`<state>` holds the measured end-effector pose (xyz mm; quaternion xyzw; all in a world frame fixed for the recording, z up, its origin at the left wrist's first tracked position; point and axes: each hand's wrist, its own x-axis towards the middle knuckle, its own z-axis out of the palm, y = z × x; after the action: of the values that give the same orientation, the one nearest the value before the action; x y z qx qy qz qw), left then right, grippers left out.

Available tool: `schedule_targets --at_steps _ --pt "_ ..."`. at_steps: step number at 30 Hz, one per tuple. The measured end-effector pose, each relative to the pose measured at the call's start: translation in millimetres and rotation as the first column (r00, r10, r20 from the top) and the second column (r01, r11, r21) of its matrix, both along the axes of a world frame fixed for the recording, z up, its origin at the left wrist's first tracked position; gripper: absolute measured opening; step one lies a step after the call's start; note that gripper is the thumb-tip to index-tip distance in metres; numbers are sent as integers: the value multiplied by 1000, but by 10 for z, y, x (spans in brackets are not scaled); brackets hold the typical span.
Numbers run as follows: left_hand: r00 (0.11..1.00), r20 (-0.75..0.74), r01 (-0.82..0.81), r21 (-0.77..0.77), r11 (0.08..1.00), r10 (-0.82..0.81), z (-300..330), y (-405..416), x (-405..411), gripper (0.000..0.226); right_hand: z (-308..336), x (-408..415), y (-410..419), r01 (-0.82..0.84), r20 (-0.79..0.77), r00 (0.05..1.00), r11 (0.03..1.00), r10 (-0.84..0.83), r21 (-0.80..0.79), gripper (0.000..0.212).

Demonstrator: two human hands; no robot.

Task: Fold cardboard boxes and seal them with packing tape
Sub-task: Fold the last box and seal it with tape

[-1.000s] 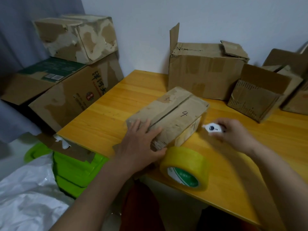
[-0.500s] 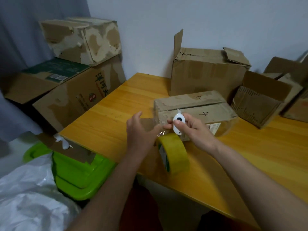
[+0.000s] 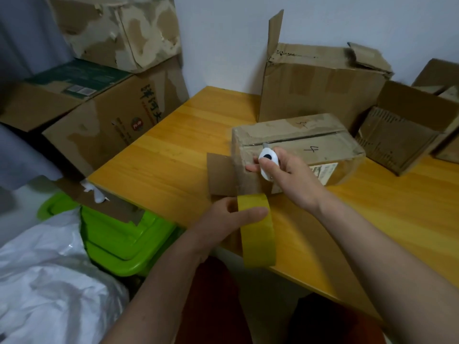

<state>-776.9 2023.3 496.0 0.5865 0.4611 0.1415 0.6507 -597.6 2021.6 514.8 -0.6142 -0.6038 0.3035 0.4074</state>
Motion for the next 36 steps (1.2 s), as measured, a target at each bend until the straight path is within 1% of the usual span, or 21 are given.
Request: schedule_targets --at_steps 2,3,4,5,6,7,9,12,13,15,17,18,20,26,29,30,31,32,34,35,36 --pt "999 -49 2 9 1000 -2 26 28 16 81 -7 2 8 6 0 1000 1000 -6 2 29" --pt "999 -32 -27 -10 1000 27 24 44 46 80 -8 0 11 3 -3 1000 1000 -3 8 27" --pt "995 25 -90 -48 995 92 5 60 84 73 -16 -5 10 2 -6 1000 1000 -2 14 23" --pt "974 103 -192 -106 976 203 -34 82 132 60 -21 -15 6 5 -3 1000 1000 -5 25 22" --pt "928 163 -308 -167 937 334 -68 99 182 46 -20 -30 -1 11 11 1000 999 -12 39 23" --pt "873 187 -412 -211 887 450 -117 128 225 37 -17 -44 -7 18 27 999 999 -20 44 26" --pt "814 183 -504 -248 827 551 -171 162 290 30 4 -61 -15 26 40 999 999 -28 43 26" --pt "785 177 -550 -241 800 593 -216 205 350 17 74 -36 -39 66 40 997 991 -71 115 5" --pt "777 183 -563 -226 795 602 -235 217 359 10 109 -28 -54 81 64 994 986 -91 147 2" --pt "770 197 -582 -173 794 607 -276 220 379 5 159 -13 -94 60 183 979 986 -88 155 16" --pt "775 200 -589 -114 800 599 -307 217 404 7 160 5 -132 -13 395 918 991 -40 131 29" --pt "776 203 -593 -87 800 597 -309 210 411 8 151 9 -146 -54 479 877 989 -19 139 32" --pt "775 220 -600 -39 799 593 -303 197 416 9 137 10 -164 -123 569 823 980 12 157 33" --pt "787 240 -595 55 802 568 -297 169 422 11 109 -55 -118 -224 606 793 952 52 211 18" --pt "782 245 -603 67 795 573 -300 174 413 12 66 2 -97 -232 665 746 951 39 204 15" --pt "781 246 -604 67 794 574 -302 175 407 12 47 64 -101 -208 668 744 954 13 213 15" --pt "783 243 -602 63 796 572 -309 178 400 11 36 133 -117 -157 635 772 960 -26 230 16" --pt "790 236 -592 54 804 566 -312 183 393 10 14 208 -144 -74 556 829 973 -63 221 15" --pt "807 222 -564 9 826 548 -311 194 385 9 -61 317 -219 68 330 939 992 -100 107 16" --pt "810 219 -553 -22 833 543 -311 201 383 9 -133 349 -251 99 252 962 994 -107 43 18" --pt "810 222 -545 -55 836 543 -305 209 383 8 -228 382 -274 117 226 968 993 -110 -19 20"
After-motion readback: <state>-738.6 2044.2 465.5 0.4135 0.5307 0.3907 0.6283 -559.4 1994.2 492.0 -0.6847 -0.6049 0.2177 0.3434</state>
